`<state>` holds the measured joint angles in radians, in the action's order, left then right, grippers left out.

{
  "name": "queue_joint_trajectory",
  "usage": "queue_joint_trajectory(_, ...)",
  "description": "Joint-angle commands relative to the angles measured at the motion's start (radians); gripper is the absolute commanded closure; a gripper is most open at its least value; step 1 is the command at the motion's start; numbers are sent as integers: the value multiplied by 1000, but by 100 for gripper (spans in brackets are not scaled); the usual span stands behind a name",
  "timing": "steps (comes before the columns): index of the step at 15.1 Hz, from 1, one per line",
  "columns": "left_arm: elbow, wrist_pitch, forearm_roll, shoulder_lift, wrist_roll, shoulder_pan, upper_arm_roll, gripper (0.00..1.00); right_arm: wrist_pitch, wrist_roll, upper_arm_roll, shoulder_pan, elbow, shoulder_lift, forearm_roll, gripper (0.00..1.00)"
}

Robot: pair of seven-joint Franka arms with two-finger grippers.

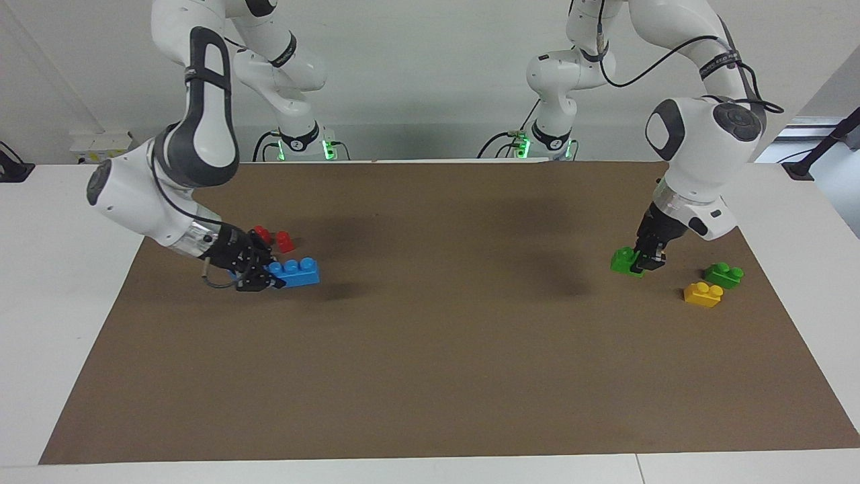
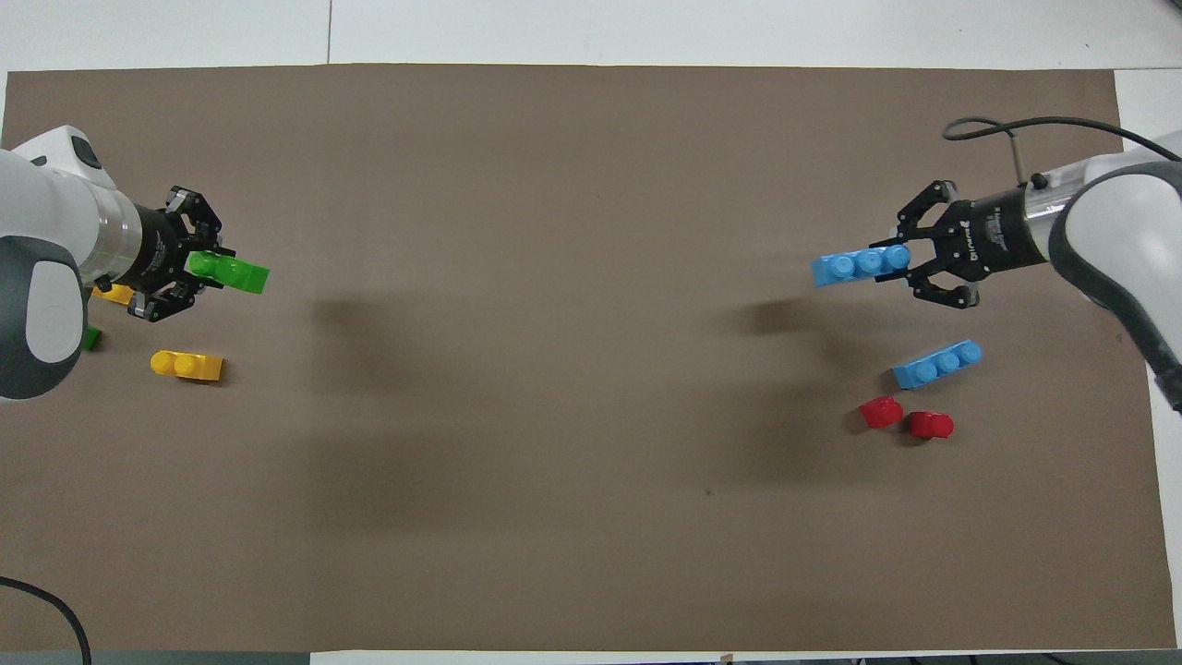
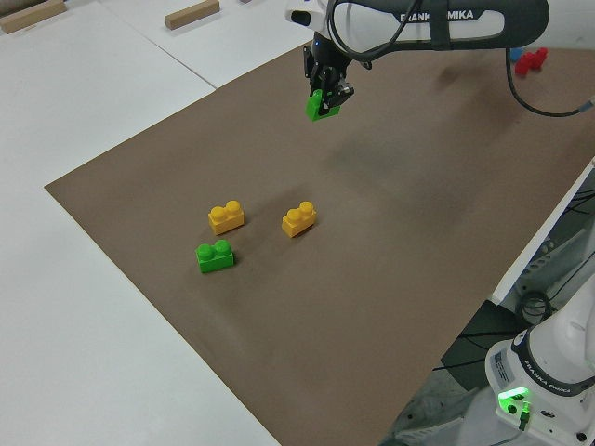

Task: Remove green block with left arm and hold with right
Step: 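Lower the green brick with the left gripper while the right gripper lowers blue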

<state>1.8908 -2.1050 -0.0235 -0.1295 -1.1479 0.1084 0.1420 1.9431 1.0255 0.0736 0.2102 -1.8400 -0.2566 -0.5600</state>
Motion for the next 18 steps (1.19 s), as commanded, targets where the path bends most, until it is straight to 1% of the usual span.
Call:
queue_joint_trajectory(1, 8, -70, -16, -48, 104, 40, 10, 100, 20, -86, 17, 50, -77, 13, 32, 100)
queue_joint_trajectory(3, 7, -110, -16, -82, 152, 69, 10, 100, 36, -119, 17, 69, -77, -33, 32, 100)
queue_joint_trajectory(4, 5, -130, -16, -99, 164, 76, 8, 100, 63, -120, 18, 67, -77, -49, 32, 100)
queue_joint_trajectory(6, -2, -168, -15, -142, 165, 77, 8, 100, 108, -120, 20, 58, -85, -72, 32, 100)
queue_joint_trajectory(9, -2, -222, -16, -205, 154, 80, 7, 100, 141, -120, 20, 57, -84, -107, 19, 100)
queue_joint_trajectory(12, -5, -243, -10, -226, 155, 111, 5, 100, 166, -122, 22, 54, -84, -124, 17, 100)
queue_joint_trajectory(15, -21, -257, -10, -259, 148, 111, 5, 100, 166, -121, 23, 52, -84, -122, 15, 100)
queue_joint_trajectory(16, -21, -274, -9, -265, 128, 111, 5, 100, 162, -122, 23, 52, -84, -122, 15, 98)
queue_joint_trajectory(17, -21, -291, -7, -272, 111, 108, 4, 100, 157, -121, 23, 51, -84, -122, 15, 44)
queue_joint_trajectory(18, -19, -299, 8, -275, 114, 109, 4, 100, 154, -119, 23, 44, -81, -121, 15, 20)
